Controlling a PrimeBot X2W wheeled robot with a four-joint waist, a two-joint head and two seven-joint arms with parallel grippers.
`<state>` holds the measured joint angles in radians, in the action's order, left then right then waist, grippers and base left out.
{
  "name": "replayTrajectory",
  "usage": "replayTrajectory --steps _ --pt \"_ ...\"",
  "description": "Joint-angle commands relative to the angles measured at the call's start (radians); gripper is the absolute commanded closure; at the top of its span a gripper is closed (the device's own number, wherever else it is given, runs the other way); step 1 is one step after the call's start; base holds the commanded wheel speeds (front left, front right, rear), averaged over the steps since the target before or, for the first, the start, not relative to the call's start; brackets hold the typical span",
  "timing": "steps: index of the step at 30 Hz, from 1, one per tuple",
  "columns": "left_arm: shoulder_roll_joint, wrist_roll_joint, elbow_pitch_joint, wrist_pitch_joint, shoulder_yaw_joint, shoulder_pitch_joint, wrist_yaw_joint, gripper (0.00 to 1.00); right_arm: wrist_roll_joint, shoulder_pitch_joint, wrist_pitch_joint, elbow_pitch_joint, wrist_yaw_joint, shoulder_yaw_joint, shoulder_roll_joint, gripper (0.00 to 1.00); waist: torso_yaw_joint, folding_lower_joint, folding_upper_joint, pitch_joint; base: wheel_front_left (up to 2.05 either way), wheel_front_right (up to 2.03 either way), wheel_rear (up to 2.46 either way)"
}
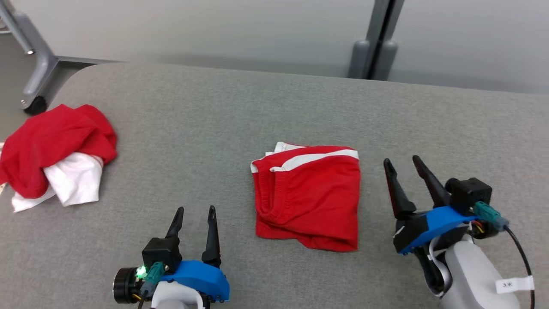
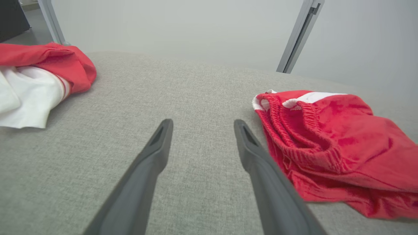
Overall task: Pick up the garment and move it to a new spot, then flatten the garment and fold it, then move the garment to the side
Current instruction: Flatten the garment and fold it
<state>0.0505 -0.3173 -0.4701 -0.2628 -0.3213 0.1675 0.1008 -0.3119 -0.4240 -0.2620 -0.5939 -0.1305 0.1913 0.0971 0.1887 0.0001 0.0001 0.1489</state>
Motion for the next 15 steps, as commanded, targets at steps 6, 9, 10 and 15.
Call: replayTrajectory --steps 6,9,10,15 --pt "0.0 0.054 0.009 -0.003 0.067 -0.019 0.012 0.0 0.127 0.12 -0.004 0.073 0.0 -0.158 -0.026 0.0 -0.111 -0.0001 -0.0001 -0.046 0.0 0.0 0.0" --pt "0.0 0.073 0.009 -0.003 0.096 -0.036 0.007 0.0 0.151 0.158 -0.004 0.076 0.0 -0.178 -0.037 0.0 -0.137 -0.0001 -0.0001 -0.064 0.0 0.0 0.0" --pt "0.0 0.077 0.009 -0.003 0.104 -0.046 0.005 0.0 0.157 0.172 -0.004 0.075 0.0 -0.18 -0.04 0.0 -0.143 -0.0001 -0.0001 -0.07 0.0 0.0 0.0" --pt "0.0 0.093 0.005 -0.003 0.133 -0.099 -0.002 0.0 0.164 0.23 -0.004 0.057 0.0 -0.173 -0.046 0.0 -0.159 -0.0001 -0.0001 -0.108 0.0 0.0 0.0"
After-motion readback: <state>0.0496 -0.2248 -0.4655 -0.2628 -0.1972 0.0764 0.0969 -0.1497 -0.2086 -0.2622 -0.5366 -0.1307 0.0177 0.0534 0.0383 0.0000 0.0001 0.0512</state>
